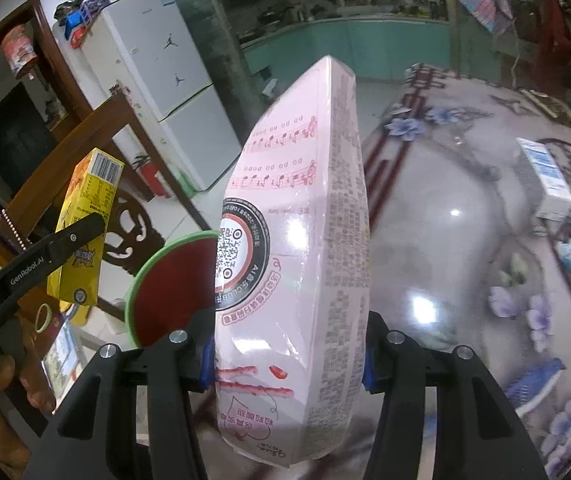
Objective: Collect trash
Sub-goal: 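Hold both cartons over the red bucket and open both tools to drop them, then move both open tools back over the cluttered table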
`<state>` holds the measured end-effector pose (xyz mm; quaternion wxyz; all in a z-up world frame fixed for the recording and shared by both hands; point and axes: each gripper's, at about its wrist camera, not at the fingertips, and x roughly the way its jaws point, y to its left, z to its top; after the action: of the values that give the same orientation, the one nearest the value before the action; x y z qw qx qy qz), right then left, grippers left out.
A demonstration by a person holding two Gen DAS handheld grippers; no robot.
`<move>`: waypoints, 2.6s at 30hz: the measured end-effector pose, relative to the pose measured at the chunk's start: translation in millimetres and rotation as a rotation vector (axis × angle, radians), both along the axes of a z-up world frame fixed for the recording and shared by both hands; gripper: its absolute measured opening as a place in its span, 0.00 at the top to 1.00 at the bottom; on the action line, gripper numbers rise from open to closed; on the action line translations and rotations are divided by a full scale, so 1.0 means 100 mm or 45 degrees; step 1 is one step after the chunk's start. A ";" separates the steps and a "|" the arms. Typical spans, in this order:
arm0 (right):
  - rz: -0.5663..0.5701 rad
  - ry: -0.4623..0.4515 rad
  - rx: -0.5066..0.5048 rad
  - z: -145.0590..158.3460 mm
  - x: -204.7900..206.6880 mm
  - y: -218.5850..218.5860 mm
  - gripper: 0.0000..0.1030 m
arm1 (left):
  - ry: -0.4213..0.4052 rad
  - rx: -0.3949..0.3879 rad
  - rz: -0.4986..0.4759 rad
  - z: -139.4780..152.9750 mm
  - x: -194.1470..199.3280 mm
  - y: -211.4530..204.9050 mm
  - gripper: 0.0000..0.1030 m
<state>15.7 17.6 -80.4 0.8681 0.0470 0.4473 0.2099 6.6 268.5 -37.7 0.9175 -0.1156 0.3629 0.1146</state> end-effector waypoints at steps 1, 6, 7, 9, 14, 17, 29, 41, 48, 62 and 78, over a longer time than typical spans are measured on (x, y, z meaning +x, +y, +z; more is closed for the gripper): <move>0.009 0.007 0.006 -0.01 0.02 0.04 0.52 | 0.004 -0.016 0.014 -0.02 0.00 0.05 0.45; 0.094 0.112 0.090 -0.15 0.16 0.35 0.51 | 0.037 -0.034 0.073 -0.09 0.00 0.21 0.45; 0.105 0.133 0.107 -0.18 0.19 0.40 0.51 | 0.041 -0.040 0.087 -0.10 0.00 0.23 0.45; 0.127 0.167 0.135 -0.25 0.22 0.54 0.51 | 0.045 -0.042 0.106 -0.11 -0.01 0.28 0.45; 0.171 0.174 0.124 -0.34 0.22 0.79 0.51 | 0.055 -0.054 0.149 -0.14 -0.01 0.37 0.45; 0.193 0.167 0.121 -0.35 0.23 0.88 0.49 | 0.065 -0.044 0.173 -0.15 0.01 0.39 0.42; -0.017 0.019 0.108 0.09 -0.05 0.02 0.26 | 0.018 -0.064 0.088 -0.10 0.05 0.19 0.14; -0.414 -0.057 -0.177 0.31 -0.50 -1.95 0.26 | -0.030 -0.039 -0.172 0.08 0.20 -0.67 0.14; -0.764 0.131 -0.254 0.38 -0.48 -3.62 0.25 | -0.040 -0.017 -0.395 0.15 0.30 -1.44 0.14; -0.618 0.261 -0.164 -0.15 -0.12 -3.65 0.36 | 0.018 0.059 -0.818 -0.02 0.35 -3.05 0.14; -0.735 0.086 0.312 0.41 -0.39 -4.00 0.65 | 0.258 0.065 -0.950 -0.63 1.23 -4.17 0.14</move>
<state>-23.3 -382.4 -39.3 0.8643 0.2833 0.4155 0.0053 129.5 -148.7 -100.8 0.8582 0.0590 0.4660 -0.2071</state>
